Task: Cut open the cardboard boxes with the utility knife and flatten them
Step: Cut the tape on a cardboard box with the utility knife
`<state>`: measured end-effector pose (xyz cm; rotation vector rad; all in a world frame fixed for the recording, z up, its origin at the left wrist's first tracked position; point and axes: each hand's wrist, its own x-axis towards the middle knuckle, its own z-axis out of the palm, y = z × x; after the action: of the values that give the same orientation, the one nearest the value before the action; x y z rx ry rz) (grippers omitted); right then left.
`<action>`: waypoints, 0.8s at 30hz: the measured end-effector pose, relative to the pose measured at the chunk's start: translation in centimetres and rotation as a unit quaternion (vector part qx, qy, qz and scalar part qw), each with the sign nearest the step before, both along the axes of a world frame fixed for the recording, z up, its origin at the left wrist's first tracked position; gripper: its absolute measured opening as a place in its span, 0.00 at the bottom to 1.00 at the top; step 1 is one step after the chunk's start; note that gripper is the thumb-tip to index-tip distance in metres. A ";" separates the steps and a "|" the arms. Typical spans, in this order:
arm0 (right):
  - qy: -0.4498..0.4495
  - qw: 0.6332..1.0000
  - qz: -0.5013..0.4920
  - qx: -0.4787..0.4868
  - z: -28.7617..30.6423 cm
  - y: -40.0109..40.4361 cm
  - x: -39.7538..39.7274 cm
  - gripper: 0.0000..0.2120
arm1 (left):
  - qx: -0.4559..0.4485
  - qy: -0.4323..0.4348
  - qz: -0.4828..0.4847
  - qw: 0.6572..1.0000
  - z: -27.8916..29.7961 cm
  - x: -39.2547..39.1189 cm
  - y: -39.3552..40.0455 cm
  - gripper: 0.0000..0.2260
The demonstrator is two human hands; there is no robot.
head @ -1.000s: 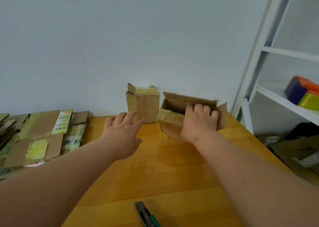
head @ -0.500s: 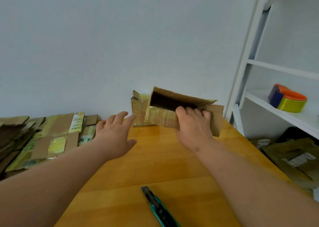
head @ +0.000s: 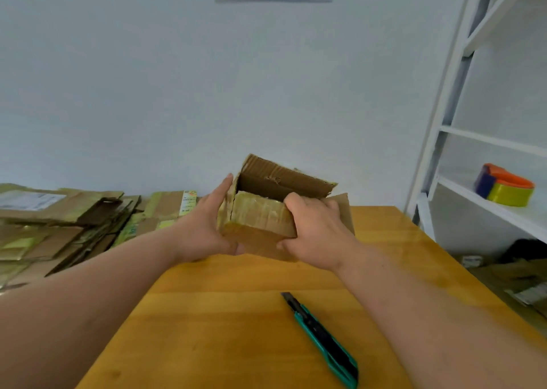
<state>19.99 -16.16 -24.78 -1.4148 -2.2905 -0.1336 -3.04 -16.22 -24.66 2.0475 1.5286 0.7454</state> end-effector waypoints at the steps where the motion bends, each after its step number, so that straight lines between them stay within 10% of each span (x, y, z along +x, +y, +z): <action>1: 0.000 1.000 0.002 -0.001 0.1 -0.3 -0.5 0.23 | -0.005 -0.004 0.012 1.000 0.0 -0.7 -0.4 0.57; 17: 0.054 0.998 -0.029 -0.019 -1.4 -3.9 -7.0 0.45 | -0.192 -0.074 0.147 0.967 -1.6 -8.3 -6.5 0.44; 21: 0.073 0.992 -0.091 -0.045 -3.5 -4.2 -7.0 0.38 | -0.250 -0.121 0.189 0.942 -2.8 -8.6 -7.6 0.26; 24: 0.126 0.974 -0.085 -0.167 -4.5 -4.6 -7.0 0.33 | -0.309 -0.151 0.201 0.917 -3.7 -9.1 -7.9 0.33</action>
<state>12.97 -20.72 -29.28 -1.6837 -2.0470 0.3767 -12.19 -24.09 -28.34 1.1205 1.7338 0.5795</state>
